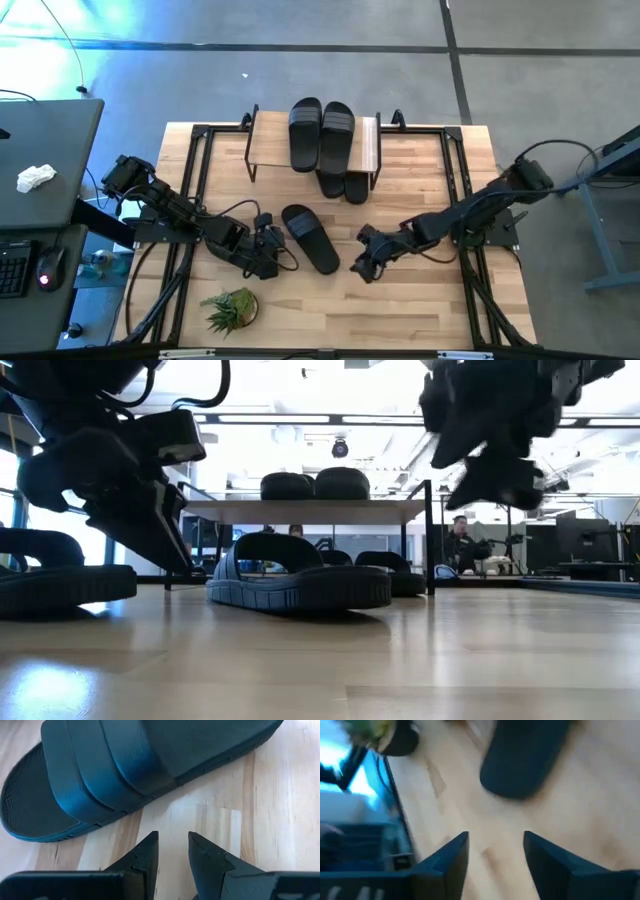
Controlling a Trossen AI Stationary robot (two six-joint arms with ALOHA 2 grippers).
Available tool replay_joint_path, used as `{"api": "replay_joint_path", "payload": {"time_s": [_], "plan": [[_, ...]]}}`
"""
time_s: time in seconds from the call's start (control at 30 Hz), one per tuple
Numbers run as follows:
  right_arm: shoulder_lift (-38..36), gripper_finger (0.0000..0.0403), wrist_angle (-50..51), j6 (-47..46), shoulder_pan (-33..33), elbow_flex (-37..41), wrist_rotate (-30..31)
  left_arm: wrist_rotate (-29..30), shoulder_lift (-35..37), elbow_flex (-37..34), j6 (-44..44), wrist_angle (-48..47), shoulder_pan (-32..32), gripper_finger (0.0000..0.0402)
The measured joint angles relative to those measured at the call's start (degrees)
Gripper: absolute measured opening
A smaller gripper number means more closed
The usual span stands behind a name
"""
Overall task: Pick and place slides into the shelf
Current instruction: Put the black slide under the shelf
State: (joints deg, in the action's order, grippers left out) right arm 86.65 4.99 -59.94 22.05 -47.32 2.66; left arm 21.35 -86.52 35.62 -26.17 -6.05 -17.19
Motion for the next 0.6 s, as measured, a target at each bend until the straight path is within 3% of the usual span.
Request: {"api": "replay_joint_path", "payload": {"time_s": [0.17, 0.33, 0.6], "plan": [[-0.6, 0.0091, 5.3, 13.5, 0.8, 0.1, 11.5, 0.1, 0.0, 0.0, 0.2, 0.3, 0.0, 0.0092], [3.7, 0.0011, 3.0, 25.3, -2.8, 0.4, 4.6, 0.0, 0.0, 0.0, -1.1, 1.4, 0.0, 0.0092], [12.7, 0.0003, -4.2, 30.4, -5.8, -0.2, 1.8, -1.7, 0.0, 0.0, -2.7, 2.1, 3.8, 0.0092]]}}
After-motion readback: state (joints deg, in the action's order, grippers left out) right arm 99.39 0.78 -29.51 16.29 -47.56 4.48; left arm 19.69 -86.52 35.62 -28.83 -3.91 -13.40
